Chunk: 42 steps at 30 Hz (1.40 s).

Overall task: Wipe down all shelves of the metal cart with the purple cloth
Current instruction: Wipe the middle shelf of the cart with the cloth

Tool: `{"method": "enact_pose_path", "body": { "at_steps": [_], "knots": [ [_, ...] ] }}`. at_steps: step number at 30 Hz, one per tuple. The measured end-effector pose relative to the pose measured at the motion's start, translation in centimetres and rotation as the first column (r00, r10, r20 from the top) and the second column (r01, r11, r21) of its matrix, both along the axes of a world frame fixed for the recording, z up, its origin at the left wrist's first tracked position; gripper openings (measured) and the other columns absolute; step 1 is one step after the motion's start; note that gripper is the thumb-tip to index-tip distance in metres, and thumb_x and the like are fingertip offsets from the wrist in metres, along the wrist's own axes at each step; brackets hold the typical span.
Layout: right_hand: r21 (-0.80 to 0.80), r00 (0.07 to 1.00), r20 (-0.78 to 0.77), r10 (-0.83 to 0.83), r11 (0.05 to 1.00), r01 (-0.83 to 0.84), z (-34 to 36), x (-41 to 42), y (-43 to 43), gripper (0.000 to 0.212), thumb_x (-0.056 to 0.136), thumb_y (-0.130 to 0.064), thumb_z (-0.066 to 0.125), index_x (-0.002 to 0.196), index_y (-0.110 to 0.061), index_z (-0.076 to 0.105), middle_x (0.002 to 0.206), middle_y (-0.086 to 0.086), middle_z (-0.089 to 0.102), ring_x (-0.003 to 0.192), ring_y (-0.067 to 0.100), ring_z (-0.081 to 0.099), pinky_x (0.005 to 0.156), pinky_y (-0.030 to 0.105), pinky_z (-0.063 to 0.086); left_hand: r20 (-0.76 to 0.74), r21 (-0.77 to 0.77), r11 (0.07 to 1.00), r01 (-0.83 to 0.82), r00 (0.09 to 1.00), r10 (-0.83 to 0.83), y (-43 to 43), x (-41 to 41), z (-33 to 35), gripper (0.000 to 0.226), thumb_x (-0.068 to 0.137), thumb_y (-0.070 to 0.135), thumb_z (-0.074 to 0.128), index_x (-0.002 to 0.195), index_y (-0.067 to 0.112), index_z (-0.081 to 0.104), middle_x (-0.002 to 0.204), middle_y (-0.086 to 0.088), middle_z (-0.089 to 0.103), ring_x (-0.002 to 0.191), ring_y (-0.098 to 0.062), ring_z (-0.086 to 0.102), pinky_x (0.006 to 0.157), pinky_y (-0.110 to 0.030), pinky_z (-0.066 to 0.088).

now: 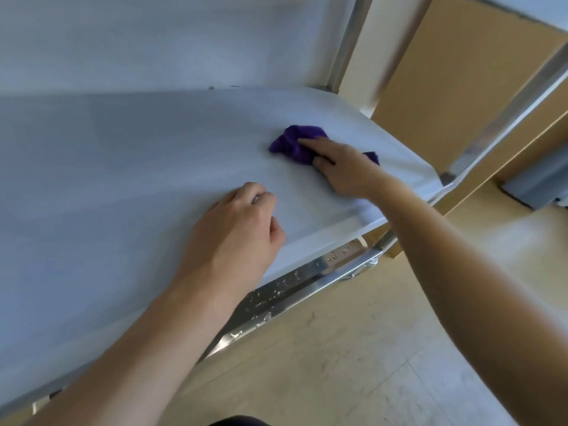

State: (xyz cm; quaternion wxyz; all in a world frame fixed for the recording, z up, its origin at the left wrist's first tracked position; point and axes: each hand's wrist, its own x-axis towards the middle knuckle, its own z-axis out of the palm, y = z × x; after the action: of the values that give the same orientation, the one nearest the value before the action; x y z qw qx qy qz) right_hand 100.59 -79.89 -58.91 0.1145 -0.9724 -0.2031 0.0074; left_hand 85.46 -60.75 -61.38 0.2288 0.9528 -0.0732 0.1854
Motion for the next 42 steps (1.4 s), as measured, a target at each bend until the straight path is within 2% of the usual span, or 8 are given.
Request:
{"method": "enact_pose_path", "body": {
  "at_steps": [7,13,19,25,31,34,39,42],
  "knots": [
    [0.007,0.998,0.057,0.024,1.0,-0.024,-0.7,-2.5,0.3,0.046,0.103,-0.025,0.034,0.147,-0.041,0.033,0.155,-0.009,0.034,0.142,0.024,0.032,0.114,0.047,0.027,-0.011,0.013,1.0,0.003,1.0,-0.003,-0.3,0.0,0.1,0.017,0.083,0.011,0.06,0.098,0.006,0.068,0.118,-0.005,0.064,0.091,-0.03,0.065,0.07,-0.038,0.055],
    [-0.012,0.948,0.107,-0.3,0.953,0.303,-0.8,6.1,-4.4,0.046,0.101,-0.033,0.032,0.145,-0.046,0.032,0.15,0.003,0.043,0.131,0.033,0.046,0.106,0.044,0.038,-0.004,-0.016,1.0,-0.003,1.0,0.003,-0.5,0.0,0.0,0.016,0.082,0.012,0.063,0.095,0.008,0.071,0.117,-0.003,0.066,0.09,-0.028,0.068,0.07,-0.036,0.056],
    [0.005,0.897,0.019,-0.441,0.898,0.441,-0.4,11.0,-6.9,0.045,0.102,-0.034,0.031,0.145,-0.047,0.032,0.153,0.005,0.038,0.136,0.036,0.037,0.114,0.044,0.027,0.024,0.017,1.0,-0.002,1.0,0.002,-1.4,0.7,-0.3,0.023,0.077,0.017,0.052,0.087,0.008,0.071,0.107,-0.005,0.069,0.086,-0.025,0.068,0.068,-0.03,0.053],
    [0.027,0.95,0.029,-0.312,0.95,0.312,-0.7,8.0,-5.5,0.046,0.101,-0.029,0.034,0.146,-0.042,0.034,0.152,0.001,0.04,0.136,0.032,0.038,0.112,0.042,0.029,0.025,0.023,1.0,-0.001,1.0,0.001,-1.4,0.2,-0.3,0.025,0.075,0.015,0.05,0.086,0.007,0.07,0.106,-0.007,0.069,0.083,-0.027,0.068,0.064,-0.03,0.051],
    [0.065,0.995,0.043,0.093,0.993,-0.095,-0.9,-0.7,-0.9,0.047,0.099,-0.028,0.038,0.145,-0.038,0.038,0.151,-0.002,0.041,0.14,0.027,0.037,0.114,0.05,0.027,0.018,0.045,0.999,-0.011,1.0,0.011,-1.4,-0.1,0.0,0.025,0.077,0.017,0.048,0.087,0.007,0.069,0.104,-0.007,0.067,0.084,-0.03,0.065,0.064,-0.034,0.049],
    [0.108,0.974,0.051,0.22,0.969,-0.224,-0.9,-4.8,1.1,0.046,0.1,-0.023,0.043,0.143,-0.038,0.042,0.151,-0.007,0.041,0.141,0.02,0.035,0.115,0.048,0.026,0.006,0.085,0.996,-0.019,1.0,0.019,-1.4,-0.1,0.3,0.014,0.082,0.016,0.051,0.085,0.01,0.063,0.097,-0.007,0.062,0.081,-0.031,0.06,0.06,-0.032,0.033],
    [0.143,0.97,0.047,0.24,0.959,-0.244,-0.8,-5.5,2.3,0.044,0.101,-0.022,0.043,0.142,-0.039,0.043,0.15,-0.01,0.042,0.14,0.017,0.036,0.114,0.046,0.028,0.003,0.099,0.994,-0.033,0.999,0.033,-1.6,-0.3,0.1,0.004,0.08,0.013,0.057,0.078,0.011,0.059,0.094,-0.007,0.061,0.075,-0.03,0.058,0.058,-0.029,0.028],
    [0.082,0.976,0.068,0.208,0.973,-0.214,-0.8,-3.3,3.9,0.045,0.101,-0.024,0.038,0.144,-0.039,0.04,0.152,-0.011,0.04,0.141,0.019,0.034,0.115,0.044,0.026,0.021,0.085,0.996,-0.032,0.999,0.031,-1.6,-0.3,-0.3,0.015,0.081,0.017,0.048,0.079,0.011,0.062,0.1,-0.006,0.064,0.08,-0.028,0.061,0.059,-0.032,0.039]
  ]
}}
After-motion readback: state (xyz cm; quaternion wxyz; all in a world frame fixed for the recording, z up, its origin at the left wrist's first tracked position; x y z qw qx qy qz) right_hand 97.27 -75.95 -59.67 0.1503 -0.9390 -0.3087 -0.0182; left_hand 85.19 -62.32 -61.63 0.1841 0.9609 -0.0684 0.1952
